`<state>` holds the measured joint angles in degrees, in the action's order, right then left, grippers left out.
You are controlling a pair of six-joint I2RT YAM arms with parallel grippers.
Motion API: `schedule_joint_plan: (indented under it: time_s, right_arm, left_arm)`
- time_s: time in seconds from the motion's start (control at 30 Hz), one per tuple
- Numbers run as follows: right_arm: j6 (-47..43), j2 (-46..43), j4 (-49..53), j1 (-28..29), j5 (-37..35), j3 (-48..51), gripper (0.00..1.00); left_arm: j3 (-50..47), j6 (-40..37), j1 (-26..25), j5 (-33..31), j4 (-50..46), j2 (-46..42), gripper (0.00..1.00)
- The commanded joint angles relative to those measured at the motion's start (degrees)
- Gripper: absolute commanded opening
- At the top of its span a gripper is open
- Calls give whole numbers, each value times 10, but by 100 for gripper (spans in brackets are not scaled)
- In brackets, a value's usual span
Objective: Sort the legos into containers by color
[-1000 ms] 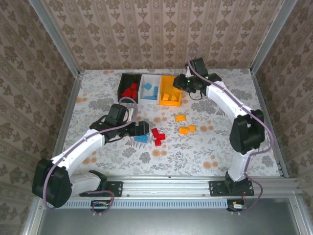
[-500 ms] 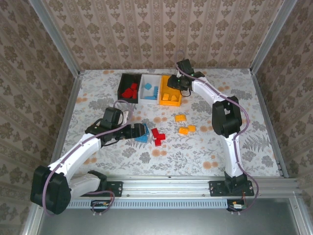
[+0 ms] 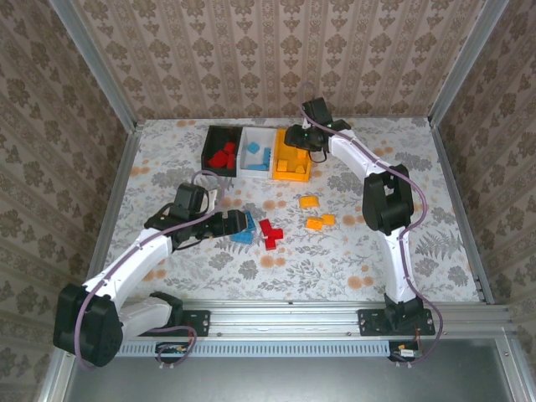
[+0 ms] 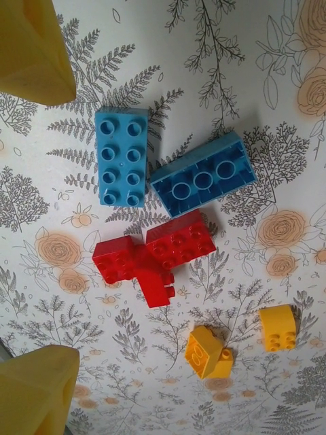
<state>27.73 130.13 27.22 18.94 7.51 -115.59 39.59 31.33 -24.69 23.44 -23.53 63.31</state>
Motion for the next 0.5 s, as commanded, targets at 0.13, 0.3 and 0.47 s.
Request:
schedule_joint_plan:
  time_s: [0.13, 0.3, 0.47]
  right_arm:
    - [-13, -143, 68, 2, 9, 88, 59]
    - [-46, -244, 157, 4, 21, 209, 62]
    - [-47, -330, 181, 30, 2, 358, 65]
  left_arm:
    - [-2, 18, 9, 18, 3, -10, 93]
    - [48, -34, 31, 8, -59, 2, 93]
    - [23, -31, 30, 3, -16, 17, 93]
